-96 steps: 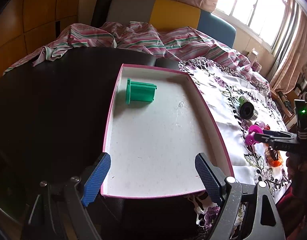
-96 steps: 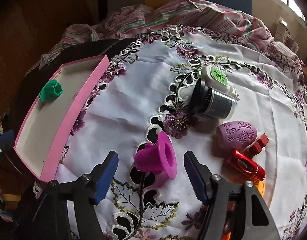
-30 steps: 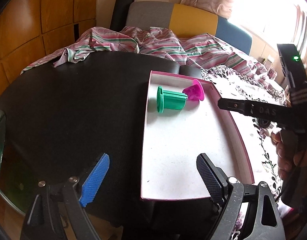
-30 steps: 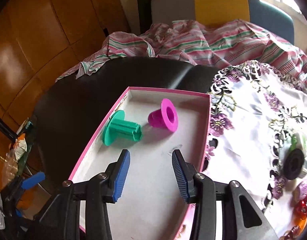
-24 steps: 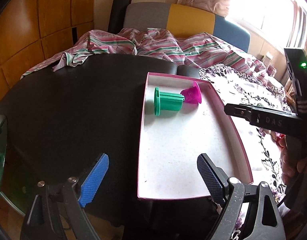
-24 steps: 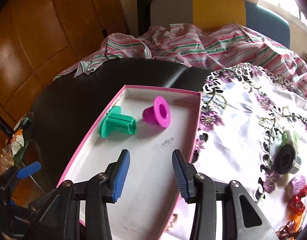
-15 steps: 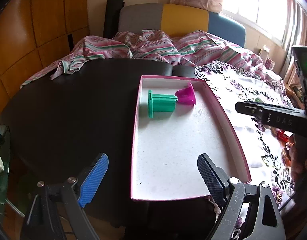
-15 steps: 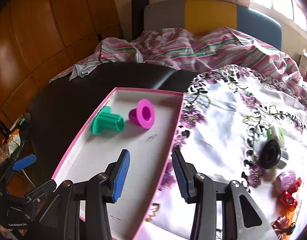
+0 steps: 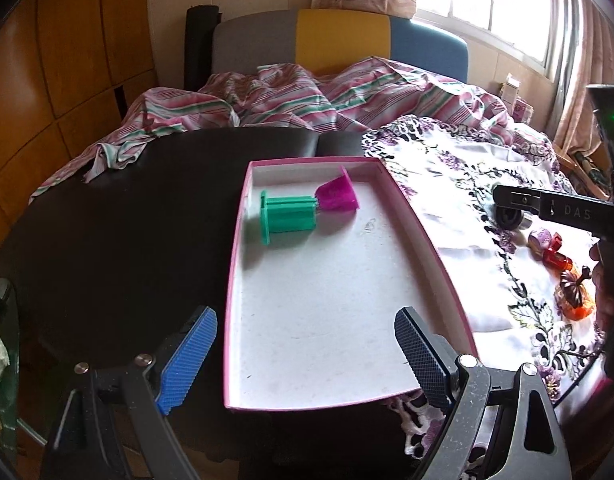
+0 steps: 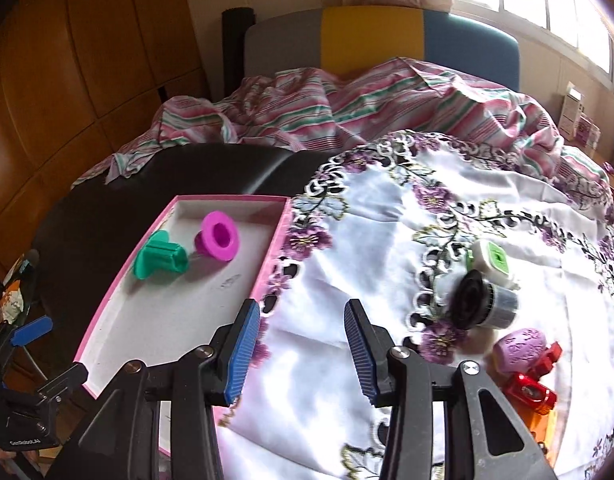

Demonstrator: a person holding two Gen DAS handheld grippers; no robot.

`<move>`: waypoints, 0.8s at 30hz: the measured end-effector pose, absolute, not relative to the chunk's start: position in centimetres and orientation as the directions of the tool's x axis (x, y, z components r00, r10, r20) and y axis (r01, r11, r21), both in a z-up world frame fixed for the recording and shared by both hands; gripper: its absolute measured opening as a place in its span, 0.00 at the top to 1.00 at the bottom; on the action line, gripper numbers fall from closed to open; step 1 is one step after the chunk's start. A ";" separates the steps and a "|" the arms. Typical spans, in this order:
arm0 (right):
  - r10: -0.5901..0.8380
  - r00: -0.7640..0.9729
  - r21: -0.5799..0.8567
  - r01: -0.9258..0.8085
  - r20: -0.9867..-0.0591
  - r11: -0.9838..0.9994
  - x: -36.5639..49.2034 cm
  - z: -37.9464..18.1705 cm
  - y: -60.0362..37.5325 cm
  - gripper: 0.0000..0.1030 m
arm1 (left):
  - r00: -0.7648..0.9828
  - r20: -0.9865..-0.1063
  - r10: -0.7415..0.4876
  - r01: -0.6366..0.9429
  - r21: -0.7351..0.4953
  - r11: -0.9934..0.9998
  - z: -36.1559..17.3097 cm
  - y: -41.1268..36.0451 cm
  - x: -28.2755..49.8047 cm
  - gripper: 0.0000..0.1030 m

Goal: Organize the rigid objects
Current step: 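Move both tools back toward the remaining objects on the tablecloth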

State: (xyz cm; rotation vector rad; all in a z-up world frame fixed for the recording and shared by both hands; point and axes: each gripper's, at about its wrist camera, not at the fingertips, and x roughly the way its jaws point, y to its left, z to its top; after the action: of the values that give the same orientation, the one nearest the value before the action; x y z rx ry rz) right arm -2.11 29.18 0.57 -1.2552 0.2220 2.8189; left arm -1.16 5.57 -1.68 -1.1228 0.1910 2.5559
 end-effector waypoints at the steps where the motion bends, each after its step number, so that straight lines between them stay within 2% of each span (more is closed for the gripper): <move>1: -0.006 -0.670 0.111 -0.113 -0.742 -0.987 -2.0 0.7 29.7 0.57 | -0.627 -0.735 0.258 -0.364 -0.017 -0.931 -1.7 5.8 -1.2 0.11; 10: 0.071 -0.673 0.120 -0.234 -0.737 -0.965 -0.5 1.1 35.1 0.57 | -0.604 -0.739 0.297 -0.414 -0.027 -0.910 -1.5 7.6 -1.3 0.11; 16: 0.159 -0.665 0.141 -0.374 -0.730 -0.917 1.2 1.5 40.5 0.57 | -0.590 -0.729 0.347 -0.468 -0.042 -0.883 -0.9 9.2 -1.4 0.11; 18: 0.204 -0.661 0.155 -0.443 -0.722 -0.883 2.0 1.5 42.9 0.55 | -0.583 -0.728 0.360 -0.482 -0.047 -0.875 -0.6 10.0 -1.6 0.11; 20: 0.258 -0.647 0.168 -0.520 -0.717 -0.838 2.9 1.2 45.3 0.47 | -0.575 -0.726 0.377 -0.498 -0.054 -0.865 -0.3 10.9 -1.9 0.11; 24: 0.297 -0.629 0.249 -0.631 -0.718 -0.735 4.8 -0.1 49.7 0.47 | -0.553 -0.726 0.408 -0.541 -0.059 -0.839 0.3 13.7 -2.8 0.11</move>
State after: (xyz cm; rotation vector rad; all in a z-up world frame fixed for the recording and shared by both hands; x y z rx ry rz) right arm 4.79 49.67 -0.12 -0.9114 0.6678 2.3425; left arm -2.76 13.66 0.33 -1.0435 0.2310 2.3629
